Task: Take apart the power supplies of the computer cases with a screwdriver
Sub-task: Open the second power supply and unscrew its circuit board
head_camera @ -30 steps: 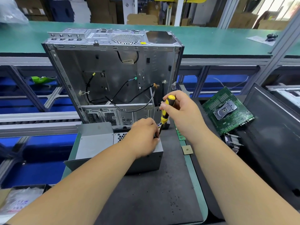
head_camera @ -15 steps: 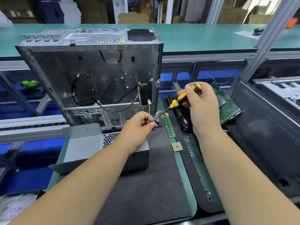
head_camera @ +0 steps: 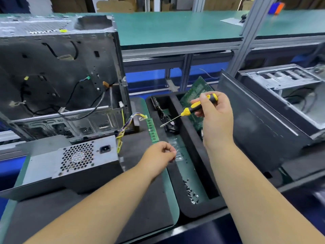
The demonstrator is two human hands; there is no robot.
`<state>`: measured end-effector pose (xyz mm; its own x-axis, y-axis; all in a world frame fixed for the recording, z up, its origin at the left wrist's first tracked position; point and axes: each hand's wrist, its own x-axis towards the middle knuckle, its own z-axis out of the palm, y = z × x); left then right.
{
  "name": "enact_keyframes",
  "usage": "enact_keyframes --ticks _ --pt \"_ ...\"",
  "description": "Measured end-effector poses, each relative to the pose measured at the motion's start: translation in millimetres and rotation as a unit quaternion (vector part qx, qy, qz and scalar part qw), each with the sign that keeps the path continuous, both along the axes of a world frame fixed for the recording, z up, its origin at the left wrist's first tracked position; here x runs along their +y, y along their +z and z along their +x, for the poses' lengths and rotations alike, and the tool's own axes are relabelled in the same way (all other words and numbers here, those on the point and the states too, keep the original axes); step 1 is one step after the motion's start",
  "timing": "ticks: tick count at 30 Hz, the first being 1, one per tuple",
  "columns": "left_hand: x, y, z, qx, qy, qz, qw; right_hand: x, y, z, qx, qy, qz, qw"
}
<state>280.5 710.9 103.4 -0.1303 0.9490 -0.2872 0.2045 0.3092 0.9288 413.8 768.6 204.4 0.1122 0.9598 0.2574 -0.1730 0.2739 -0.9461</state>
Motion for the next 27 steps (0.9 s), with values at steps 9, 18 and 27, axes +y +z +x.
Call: enact_keyframes --ticks 9,18,27 --pt "18.6 -11.6 51.3 -0.037 -0.028 -0.02 0.999 12.6 -14.8 43.2 -0.013 -0.003 -0.039 0.999" --pt "16.7 16.3 29.6 0.033 0.03 0.04 0.998 24.6 -16.0 35.6 -0.037 0.024 -0.031 0.999" --pt "-9.7 65.8 -60.4 0.121 0.114 0.131 0.977 15.0 10.3 -40.7 -0.011 0.108 0.015 0.994"
